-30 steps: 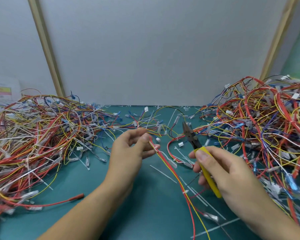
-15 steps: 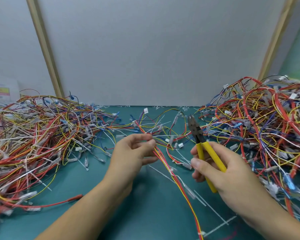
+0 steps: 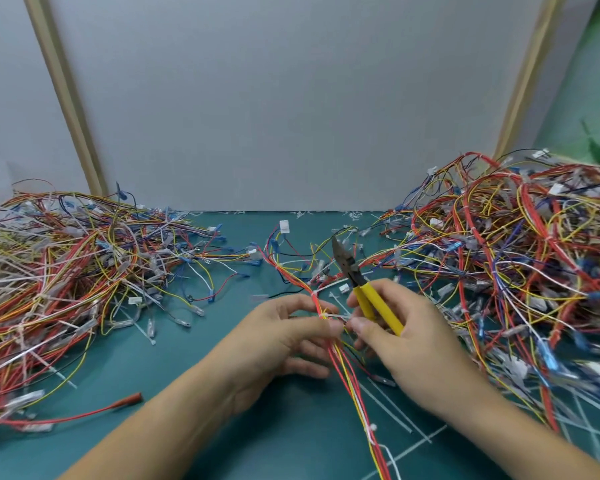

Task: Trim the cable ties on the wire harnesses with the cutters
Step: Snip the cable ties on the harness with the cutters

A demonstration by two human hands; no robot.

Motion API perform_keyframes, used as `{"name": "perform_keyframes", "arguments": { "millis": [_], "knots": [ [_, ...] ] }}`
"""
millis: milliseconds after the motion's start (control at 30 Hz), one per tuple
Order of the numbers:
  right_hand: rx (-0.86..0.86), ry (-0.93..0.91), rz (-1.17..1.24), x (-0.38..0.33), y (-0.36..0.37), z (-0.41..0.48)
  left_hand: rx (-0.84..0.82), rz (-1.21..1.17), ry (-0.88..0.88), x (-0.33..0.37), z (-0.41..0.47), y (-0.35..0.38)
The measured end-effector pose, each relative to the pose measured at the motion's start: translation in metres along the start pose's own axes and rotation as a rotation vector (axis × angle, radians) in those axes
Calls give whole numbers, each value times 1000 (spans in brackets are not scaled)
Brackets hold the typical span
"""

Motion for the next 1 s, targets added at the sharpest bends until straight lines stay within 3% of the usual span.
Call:
{"name": "perform_keyframes", "arguments": {
  "millis": [167,500,733,900,1000],
  "knots": [
    [-24,-41,43,-4,4,-2,102,-81,43,-3,5,-2],
    [-4,-49,-77,-7,6,-5,91,-25,63,-3,6,-7],
    [21,13,30,-1,0,-3,-13,19,94,0,1,-9],
    [25,7,-6,0,1,-5,159,23,149,1,-1,-8],
    [46,43,19,-2,1,-4,176,38,232,-3,1,-10]
  ]
}}
Point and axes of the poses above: each hand's wrist, its own z-axis towards the middle knuckle, its own y-axis out of the palm, x = y × z, the point moved 1 cm from there along z, towards the middle knuckle, and after that the axes turned 4 degrees about -x, right-handed, at the moved point
